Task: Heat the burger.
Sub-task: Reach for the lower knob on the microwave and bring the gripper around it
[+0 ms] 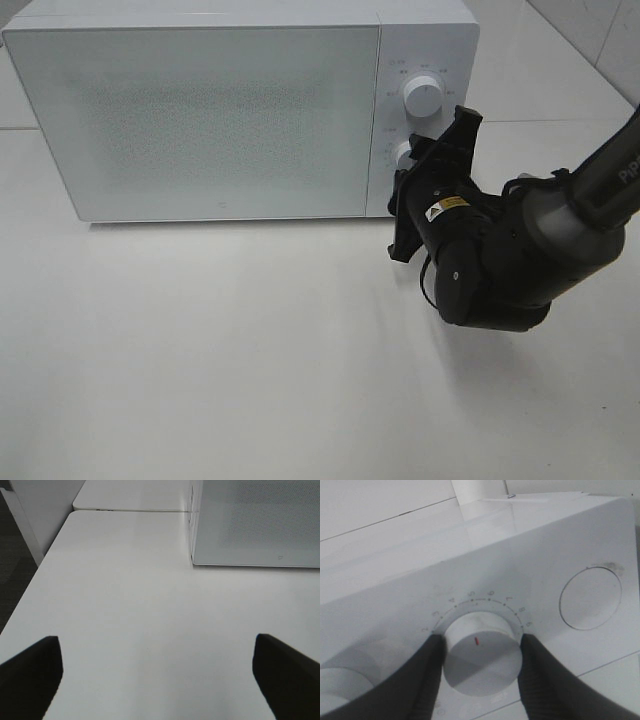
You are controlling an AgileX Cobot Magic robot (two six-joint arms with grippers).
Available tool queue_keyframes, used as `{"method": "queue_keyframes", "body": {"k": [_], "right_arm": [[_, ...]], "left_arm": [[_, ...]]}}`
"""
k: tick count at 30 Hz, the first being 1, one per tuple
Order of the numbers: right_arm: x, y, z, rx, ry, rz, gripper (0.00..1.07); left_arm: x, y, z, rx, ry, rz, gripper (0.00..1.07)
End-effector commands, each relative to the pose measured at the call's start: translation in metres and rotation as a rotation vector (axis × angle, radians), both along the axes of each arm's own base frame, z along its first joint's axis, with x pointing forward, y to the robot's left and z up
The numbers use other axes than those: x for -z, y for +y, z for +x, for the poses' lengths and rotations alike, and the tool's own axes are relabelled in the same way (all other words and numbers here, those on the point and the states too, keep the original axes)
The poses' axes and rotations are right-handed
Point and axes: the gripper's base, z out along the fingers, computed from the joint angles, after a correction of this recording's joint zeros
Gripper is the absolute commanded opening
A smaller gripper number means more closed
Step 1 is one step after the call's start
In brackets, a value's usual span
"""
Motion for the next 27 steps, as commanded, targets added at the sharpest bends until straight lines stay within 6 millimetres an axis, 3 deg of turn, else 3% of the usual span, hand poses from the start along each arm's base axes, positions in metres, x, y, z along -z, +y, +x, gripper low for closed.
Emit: {"method": "queue_keyframes", "body": {"k": [1,13,22,27], "right_arm": [[-0.034,0.026,0.004,-0.184,-0.284,0.009,0.0],[-0.034,0.024,0.005,-0.174,-0.293,-0.048,0.01],[-0.032,0.017,0.007,-0.089,-0.275,-0.05,0.22],[-0.031,0.008,0.008,0.01,-0.251,-0.102,0.39]], "left_arm": [[-0.001,0.0,-0.003,-0.006,-0.031,0.002,0.98],[-0.001,0.0,-0.003,-0.006,-0.031,0.002,0.98],[-0.001,0.0,-0.003,-0.006,-0.031,0.002,0.98],[-0.001,0.0,-0.003,-0.006,-0.031,0.002,0.98]]}}
